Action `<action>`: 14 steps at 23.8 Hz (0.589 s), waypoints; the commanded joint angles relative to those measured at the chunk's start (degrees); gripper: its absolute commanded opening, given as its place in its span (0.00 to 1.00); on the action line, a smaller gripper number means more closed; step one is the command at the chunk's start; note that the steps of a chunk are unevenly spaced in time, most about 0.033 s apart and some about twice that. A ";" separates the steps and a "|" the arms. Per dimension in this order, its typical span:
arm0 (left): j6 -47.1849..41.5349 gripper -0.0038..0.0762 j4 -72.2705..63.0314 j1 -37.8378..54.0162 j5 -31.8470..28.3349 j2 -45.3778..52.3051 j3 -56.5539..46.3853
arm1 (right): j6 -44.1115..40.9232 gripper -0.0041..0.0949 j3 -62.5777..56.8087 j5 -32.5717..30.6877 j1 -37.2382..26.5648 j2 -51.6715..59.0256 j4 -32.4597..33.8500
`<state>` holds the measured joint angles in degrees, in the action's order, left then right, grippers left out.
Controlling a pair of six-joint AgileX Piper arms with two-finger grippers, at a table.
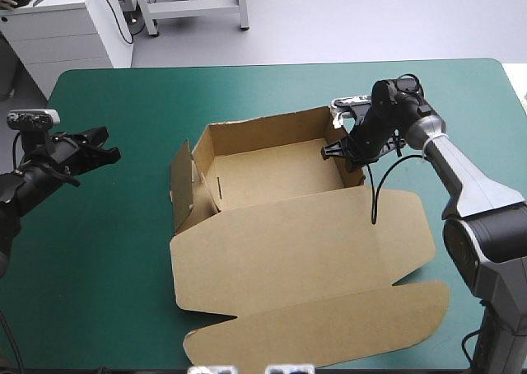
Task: Fold the box
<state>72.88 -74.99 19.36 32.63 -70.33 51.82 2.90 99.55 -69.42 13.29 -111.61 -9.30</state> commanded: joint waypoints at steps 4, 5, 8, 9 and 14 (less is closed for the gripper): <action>-2.62 0.04 -2.50 0.20 -0.14 -5.08 1.52 | 3.93 0.02 5.10 -2.26 -6.08 9.21 -12.69; -2.62 0.04 -2.76 0.20 -0.14 -5.87 1.52 | 5.32 0.02 5.10 -2.26 -7.48 10.61 -15.14; -2.62 0.04 -3.49 0.20 -0.14 -7.70 1.52 | 8.91 0.02 5.10 -2.26 -10.85 14.33 -19.59; -2.62 0.04 -3.74 0.20 -0.29 -8.11 1.52 | 9.44 0.02 5.10 -2.26 -11.72 15.36 -20.09; -2.62 0.04 -8.44 0.20 0.63 -12.84 1.52 | 11.12 0.02 5.10 -2.26 -12.57 20.45 -20.48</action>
<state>70.64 -78.18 19.36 31.05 -83.10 51.82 12.74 102.91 -71.14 0.95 -95.37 -25.82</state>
